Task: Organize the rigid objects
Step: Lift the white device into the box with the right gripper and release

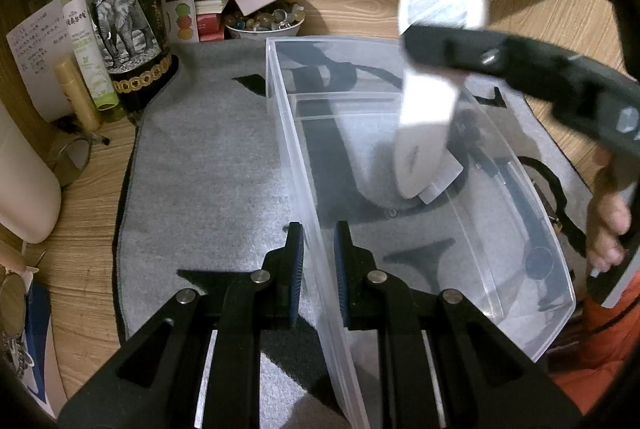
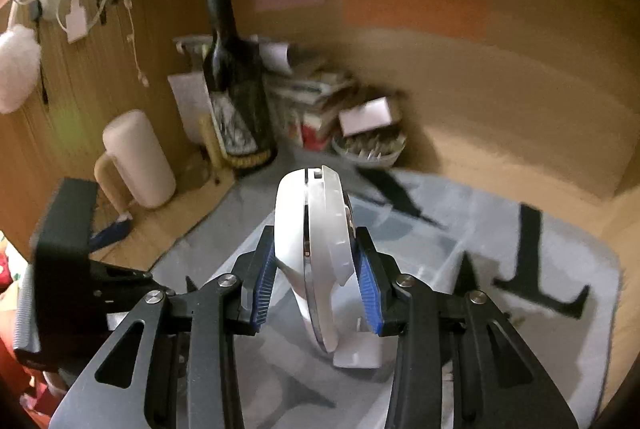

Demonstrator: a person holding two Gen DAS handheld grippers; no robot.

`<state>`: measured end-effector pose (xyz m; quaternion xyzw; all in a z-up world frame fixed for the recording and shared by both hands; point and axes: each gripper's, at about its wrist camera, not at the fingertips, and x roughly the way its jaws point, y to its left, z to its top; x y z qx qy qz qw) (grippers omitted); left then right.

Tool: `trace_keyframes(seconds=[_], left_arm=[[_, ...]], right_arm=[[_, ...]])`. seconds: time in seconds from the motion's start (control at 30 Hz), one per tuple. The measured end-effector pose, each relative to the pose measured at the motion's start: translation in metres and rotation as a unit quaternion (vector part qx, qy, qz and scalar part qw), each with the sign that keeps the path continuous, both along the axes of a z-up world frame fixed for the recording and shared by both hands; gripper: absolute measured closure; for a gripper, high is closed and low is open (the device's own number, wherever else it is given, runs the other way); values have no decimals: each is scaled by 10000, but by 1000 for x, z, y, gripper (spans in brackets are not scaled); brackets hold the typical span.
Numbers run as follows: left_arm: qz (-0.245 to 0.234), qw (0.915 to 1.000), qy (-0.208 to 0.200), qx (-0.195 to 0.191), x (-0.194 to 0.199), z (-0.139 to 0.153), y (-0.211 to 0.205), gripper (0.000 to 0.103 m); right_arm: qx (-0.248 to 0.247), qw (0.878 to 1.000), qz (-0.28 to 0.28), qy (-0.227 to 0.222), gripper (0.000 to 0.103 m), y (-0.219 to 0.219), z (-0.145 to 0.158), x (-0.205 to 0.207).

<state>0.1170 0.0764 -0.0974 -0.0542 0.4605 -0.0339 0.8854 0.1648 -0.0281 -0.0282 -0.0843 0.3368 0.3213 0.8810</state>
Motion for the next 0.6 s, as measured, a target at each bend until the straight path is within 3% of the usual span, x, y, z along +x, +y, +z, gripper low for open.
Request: trace_keyframes(seconds=[0.6], left_arm=[[-9,10000,-18,-14,-1,-1,1,89]], right_arm=[[-823,9940,329,638,69,26,-37,22]])
